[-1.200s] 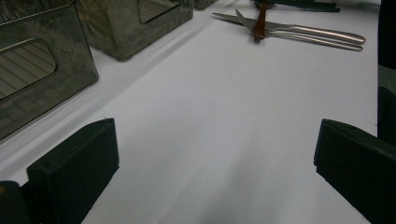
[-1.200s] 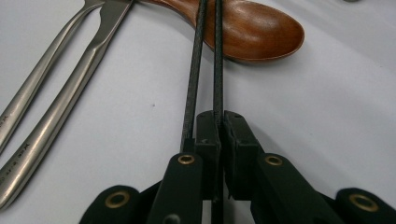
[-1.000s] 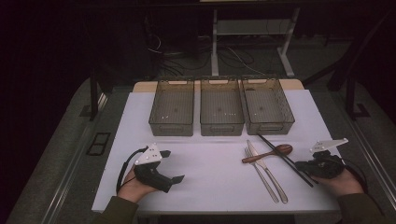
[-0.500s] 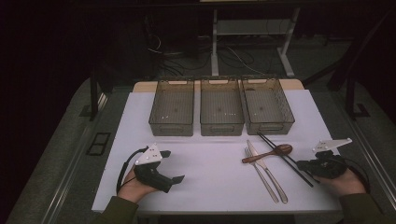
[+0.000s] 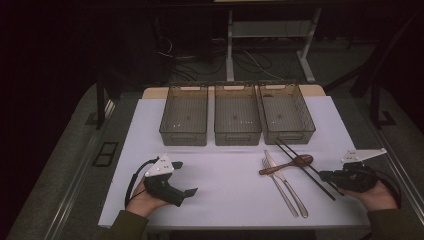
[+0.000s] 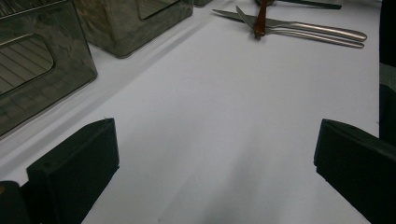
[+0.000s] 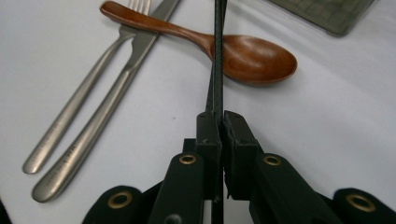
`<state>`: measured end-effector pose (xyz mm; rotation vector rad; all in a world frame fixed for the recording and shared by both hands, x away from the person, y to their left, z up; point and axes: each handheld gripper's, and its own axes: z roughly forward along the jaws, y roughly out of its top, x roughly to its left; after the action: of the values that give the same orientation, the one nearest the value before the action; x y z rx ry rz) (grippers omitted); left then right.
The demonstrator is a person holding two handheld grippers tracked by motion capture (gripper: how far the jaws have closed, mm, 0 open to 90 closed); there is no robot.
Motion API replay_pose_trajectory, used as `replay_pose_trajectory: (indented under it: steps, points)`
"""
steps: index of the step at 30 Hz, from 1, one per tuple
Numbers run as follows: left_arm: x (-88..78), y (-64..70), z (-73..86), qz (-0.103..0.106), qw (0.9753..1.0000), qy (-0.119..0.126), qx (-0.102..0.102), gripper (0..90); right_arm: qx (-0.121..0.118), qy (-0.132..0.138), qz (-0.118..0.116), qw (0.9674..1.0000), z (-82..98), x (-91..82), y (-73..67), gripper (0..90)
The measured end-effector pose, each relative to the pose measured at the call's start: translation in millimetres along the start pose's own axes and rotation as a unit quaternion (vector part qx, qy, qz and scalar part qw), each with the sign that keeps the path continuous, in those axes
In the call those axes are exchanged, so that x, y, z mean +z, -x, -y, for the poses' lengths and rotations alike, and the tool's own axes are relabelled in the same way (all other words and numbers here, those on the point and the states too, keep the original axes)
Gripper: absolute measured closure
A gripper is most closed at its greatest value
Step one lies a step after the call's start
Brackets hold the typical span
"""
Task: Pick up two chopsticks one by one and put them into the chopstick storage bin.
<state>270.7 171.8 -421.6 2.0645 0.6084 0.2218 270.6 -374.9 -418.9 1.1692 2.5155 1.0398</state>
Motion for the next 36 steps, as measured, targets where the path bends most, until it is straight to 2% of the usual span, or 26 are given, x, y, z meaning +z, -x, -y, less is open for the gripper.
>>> replay_pose_trajectory:
  steps: [4,16,23,25,36]
  points:
    - [0.8,0.0,0.4,0.0,1.0,0.0,-0.003,0.0,0.002,0.009,-0.007,0.9999,-2.5,-1.3,-1.3,84.5]
    - [3.9,-1.7,3.2,-0.002,1.0,-0.002,-0.005,0.0,-0.012,0.024,-0.021,0.9994,-20.5,1.4,-9.3,84.5]
    - [3.0,-2.4,2.7,0.0,0.9999,0.007,-0.01,0.0,-0.013,0.042,-0.031,0.9986,-34.9,1.3,-12.2,84.5]
    - [3.0,-3.1,3.6,0.0,0.9999,0.008,-0.014,0.0,-0.008,0.047,-0.035,0.9982,-39.7,2.5,-13.8,84.5]
    - [5.9,-1.5,3.2,0.005,1.0,0.006,-0.006,0.0,-0.02,0.049,-0.041,0.9977,-63.4,15.5,-24.6,84.5]
